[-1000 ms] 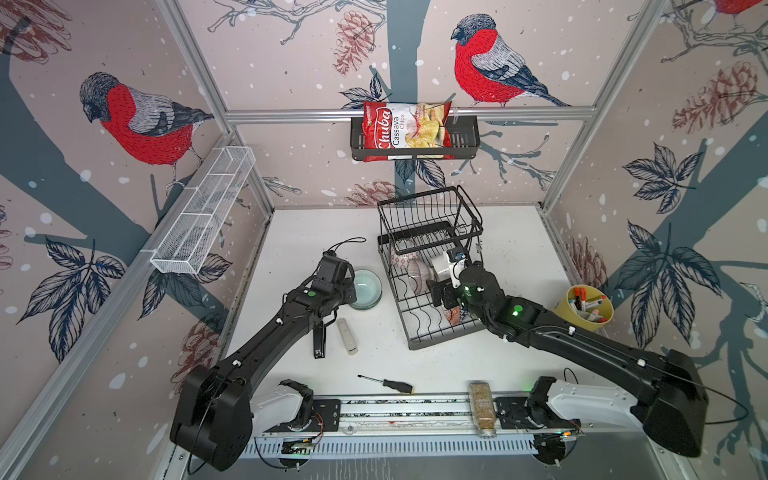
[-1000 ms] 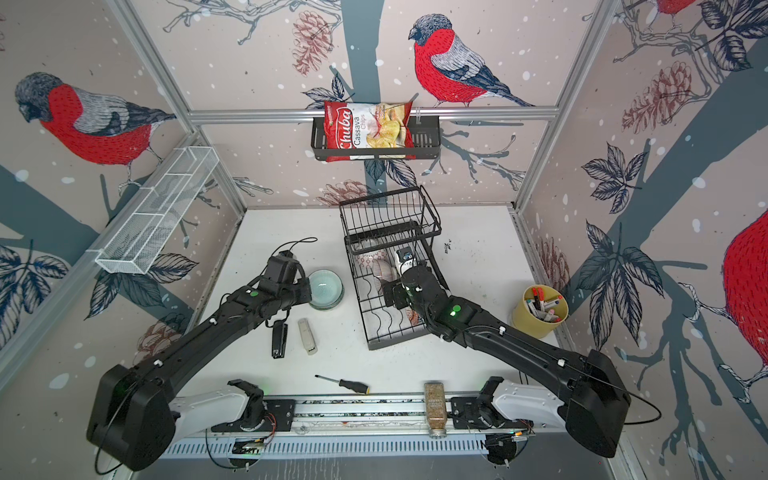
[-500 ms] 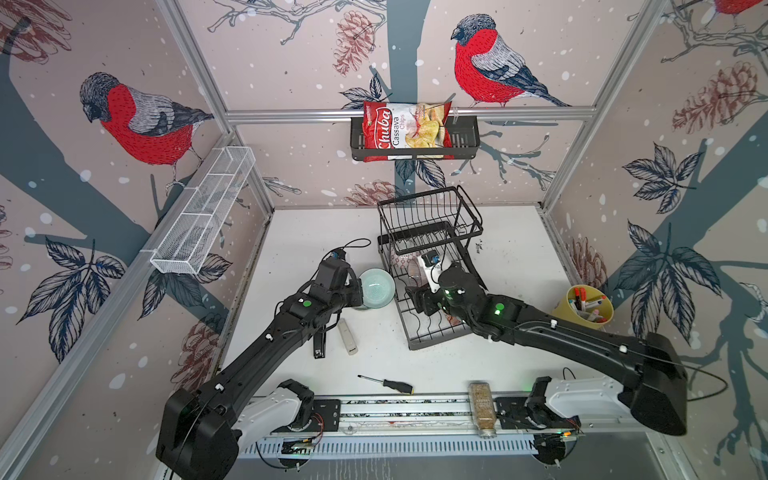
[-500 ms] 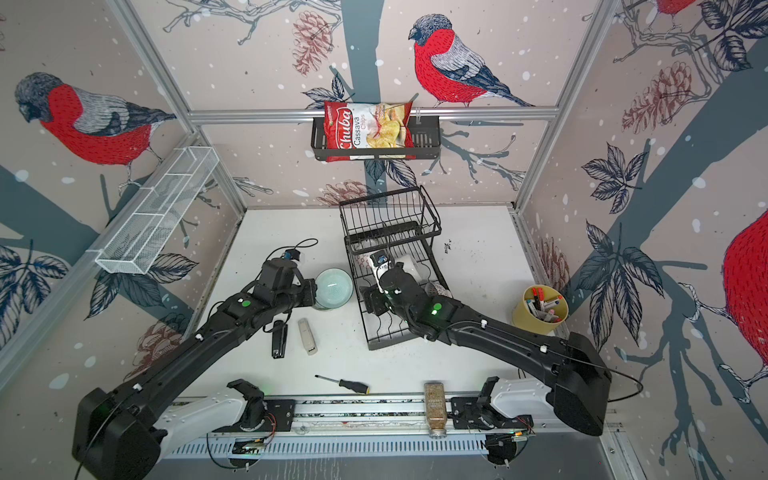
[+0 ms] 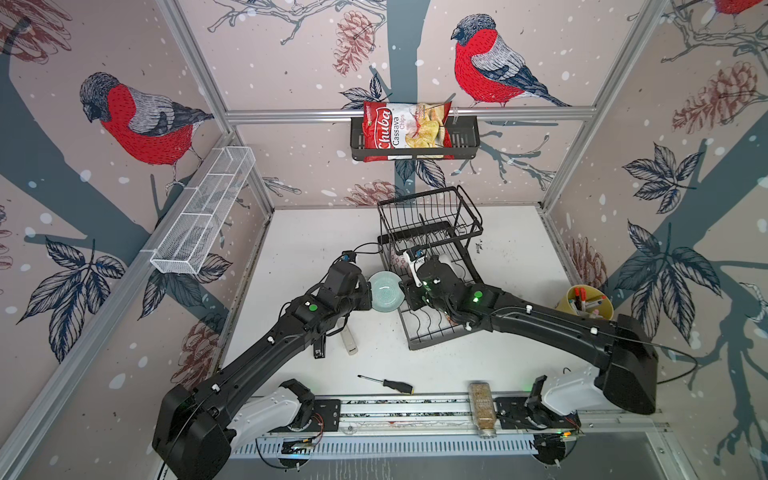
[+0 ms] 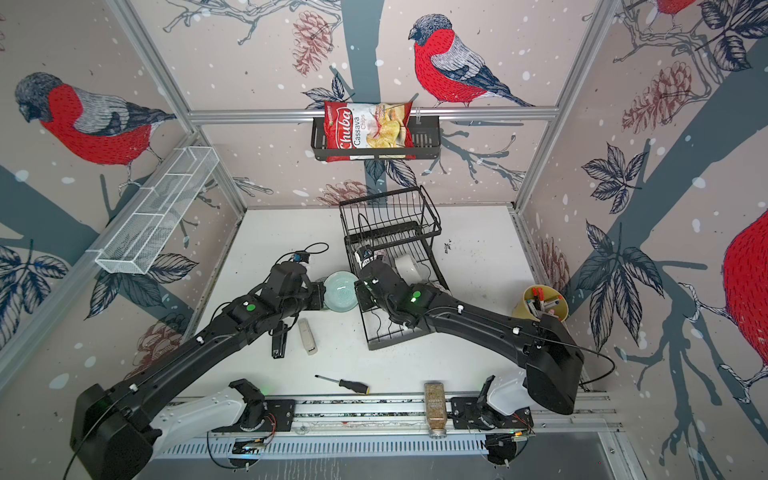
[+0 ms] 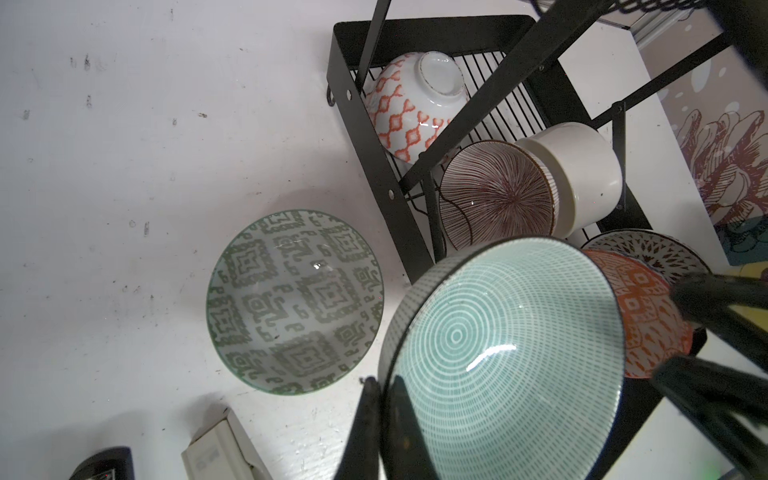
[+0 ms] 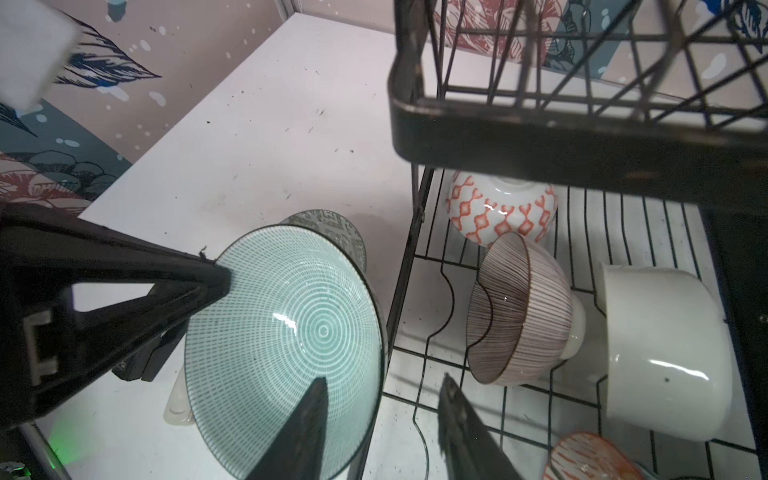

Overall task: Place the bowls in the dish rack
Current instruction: 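Carry the green-lined bowl toward the right gripper while the right closes on its rim, then open the left gripper and draw back while the right carries the bowl to the rack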

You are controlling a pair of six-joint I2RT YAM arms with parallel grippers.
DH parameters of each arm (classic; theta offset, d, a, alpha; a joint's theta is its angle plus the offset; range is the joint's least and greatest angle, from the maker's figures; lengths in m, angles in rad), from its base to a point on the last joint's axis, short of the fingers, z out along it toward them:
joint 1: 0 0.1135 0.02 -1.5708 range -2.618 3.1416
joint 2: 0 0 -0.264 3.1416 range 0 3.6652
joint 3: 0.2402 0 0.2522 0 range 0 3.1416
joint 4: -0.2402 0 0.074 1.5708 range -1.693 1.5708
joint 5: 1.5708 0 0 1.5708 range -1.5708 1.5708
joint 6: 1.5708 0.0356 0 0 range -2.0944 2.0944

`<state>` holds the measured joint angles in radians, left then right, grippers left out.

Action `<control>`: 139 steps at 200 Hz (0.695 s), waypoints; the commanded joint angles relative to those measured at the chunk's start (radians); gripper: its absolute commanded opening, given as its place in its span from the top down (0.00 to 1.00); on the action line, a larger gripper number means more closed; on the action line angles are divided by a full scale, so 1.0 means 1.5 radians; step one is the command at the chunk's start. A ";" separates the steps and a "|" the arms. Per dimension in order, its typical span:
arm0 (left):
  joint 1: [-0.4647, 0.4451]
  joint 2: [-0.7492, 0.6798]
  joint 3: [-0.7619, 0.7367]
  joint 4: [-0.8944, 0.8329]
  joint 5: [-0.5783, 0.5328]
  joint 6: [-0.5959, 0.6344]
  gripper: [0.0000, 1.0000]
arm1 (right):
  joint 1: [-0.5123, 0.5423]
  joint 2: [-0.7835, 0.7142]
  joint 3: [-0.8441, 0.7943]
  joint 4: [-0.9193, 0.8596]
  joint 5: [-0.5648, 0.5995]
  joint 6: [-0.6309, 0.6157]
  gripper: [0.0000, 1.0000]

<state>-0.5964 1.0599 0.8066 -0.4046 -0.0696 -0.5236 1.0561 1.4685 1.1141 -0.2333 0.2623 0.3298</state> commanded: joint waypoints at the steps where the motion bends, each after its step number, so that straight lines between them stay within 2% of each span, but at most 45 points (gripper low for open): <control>1: -0.001 -0.004 0.004 0.025 -0.009 -0.004 1.00 | 0.002 0.014 0.014 -0.030 0.013 0.018 0.58; 57: -0.001 0.003 0.003 0.035 -0.005 -0.001 1.00 | 0.002 0.043 0.031 -0.031 0.025 0.022 0.70; 107: -0.001 0.003 -0.001 0.044 -0.002 0.003 1.00 | 0.002 0.078 0.057 -0.024 0.030 0.019 0.74; 139: -0.001 0.003 -0.004 0.046 -0.003 0.004 1.00 | 0.002 0.095 0.069 -0.023 0.038 0.022 0.86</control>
<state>-0.5976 1.0664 0.8043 -0.3985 -0.0788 -0.5224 1.0584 1.5993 1.2007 -0.2813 0.2886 0.3466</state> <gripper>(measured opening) 0.067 0.175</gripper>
